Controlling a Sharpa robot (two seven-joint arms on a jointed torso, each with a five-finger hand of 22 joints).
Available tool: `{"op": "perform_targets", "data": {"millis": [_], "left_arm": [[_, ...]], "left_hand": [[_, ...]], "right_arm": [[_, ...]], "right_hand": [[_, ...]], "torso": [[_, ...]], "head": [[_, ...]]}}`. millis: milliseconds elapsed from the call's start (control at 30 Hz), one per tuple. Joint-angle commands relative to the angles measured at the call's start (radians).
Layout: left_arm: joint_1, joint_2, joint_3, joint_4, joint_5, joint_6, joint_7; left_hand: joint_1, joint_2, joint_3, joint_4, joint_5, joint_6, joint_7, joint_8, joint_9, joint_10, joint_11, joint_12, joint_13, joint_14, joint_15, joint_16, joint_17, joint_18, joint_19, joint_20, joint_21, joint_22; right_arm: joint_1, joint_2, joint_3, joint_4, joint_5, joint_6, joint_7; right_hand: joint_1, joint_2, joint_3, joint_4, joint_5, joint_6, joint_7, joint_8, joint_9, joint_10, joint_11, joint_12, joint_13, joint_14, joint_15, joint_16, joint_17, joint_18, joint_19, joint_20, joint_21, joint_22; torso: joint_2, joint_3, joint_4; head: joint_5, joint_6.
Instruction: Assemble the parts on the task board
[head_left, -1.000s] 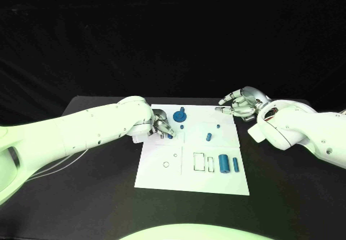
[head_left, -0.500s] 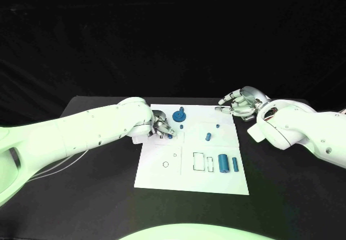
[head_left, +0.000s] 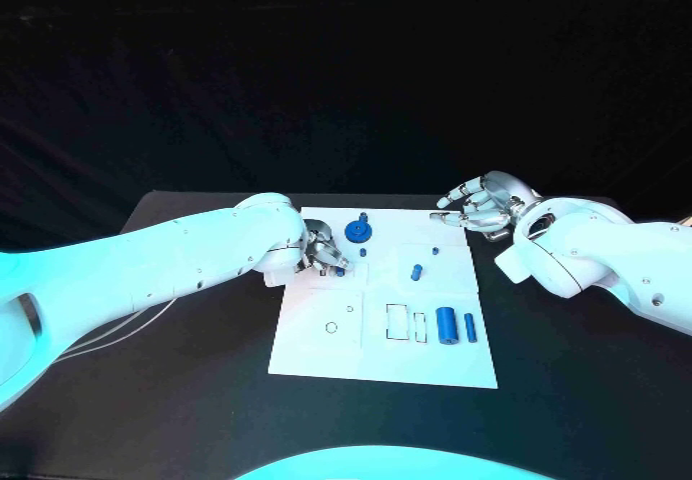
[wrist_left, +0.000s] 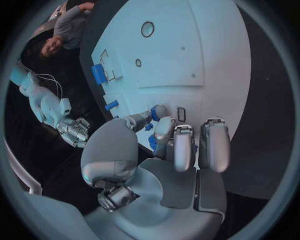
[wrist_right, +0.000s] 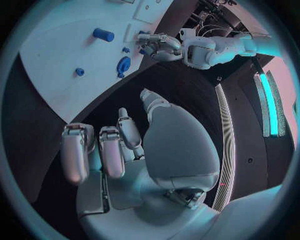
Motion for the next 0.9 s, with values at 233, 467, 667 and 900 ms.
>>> {"op": "perform_targets", "data": {"millis": [233,467,667,900], "left_arm": [[-0.002,-0.013,0.004,0.017,-0.001,-0.01,0.0],[-0.002,-0.035,0.016,0.044,-0.002,-0.028,0.0],[-0.001,-0.051,0.036,0.064,-0.002,-0.032,-0.001],[0.003,-0.066,0.068,0.076,0.026,-0.032,0.002]], "left_hand": [[-0.02,-0.048,-0.12,0.055,0.026,0.022,-0.006,-0.013,0.021,0.025,-0.009,0.01,0.023,0.113,-0.007,0.018,0.274,-0.03,0.017,-0.006,0.014,0.071],[-0.02,-0.077,-0.208,0.104,0.026,0.012,-0.005,-0.017,0.03,0.015,-0.009,0.002,0.013,0.113,-0.008,0.018,0.274,-0.029,0.015,-0.007,0.011,0.067],[-0.021,-0.078,-0.223,0.105,0.026,0.008,-0.004,-0.018,0.032,0.009,-0.008,-0.004,0.004,0.113,-0.009,0.018,0.274,-0.028,0.013,-0.007,0.009,0.065],[0.058,-0.052,-0.278,0.101,0.027,-0.084,0.032,-0.089,0.011,-0.081,0.022,-0.07,-0.089,0.108,0.014,0.011,0.263,-0.012,-0.039,0.009,-0.031,-0.013]], "right_arm": [[-0.001,-0.001,0.0,-0.001,-0.001,0.003,0.003],[-0.002,-0.001,0.0,-0.007,-0.001,0.0,0.004],[-0.002,-0.001,0.0,-0.01,-0.001,-0.001,0.004],[-0.002,-0.001,0.0,-0.015,-0.001,-0.002,0.004]], "right_hand": [[0.018,0.003,-0.008,0.025,0.007,-0.009,-0.002,0.021,0.002,-0.023,-0.002,-0.013,-0.006,0.08,-0.007,-0.015,0.188,-0.004,0.044,-0.004,-0.023,0.187],[0.017,0.003,-0.008,0.026,0.006,-0.01,-0.002,0.021,0.002,-0.024,-0.002,-0.014,-0.008,0.08,-0.007,-0.015,0.187,-0.004,0.043,-0.005,-0.025,0.185],[0.017,0.003,-0.008,0.026,0.006,-0.01,-0.002,0.021,0.002,-0.024,-0.002,-0.014,-0.008,0.08,-0.007,-0.015,0.187,-0.004,0.043,-0.005,-0.025,0.185],[0.017,0.003,-0.008,0.026,0.006,-0.01,-0.002,0.021,0.002,-0.024,-0.002,-0.014,-0.008,0.08,-0.007,-0.015,0.187,-0.004,0.043,-0.005,-0.025,0.185]], "torso": [[0.0,-0.0004,-0.0002],[-0.001,-0.0003,0.0007],[-0.001,0.0,0.0003],[0.001,-0.0002,-0.001]], "head": [[0.002,0.004],[0.002,0.007],[0.003,0.011],[0.003,0.019]]}}
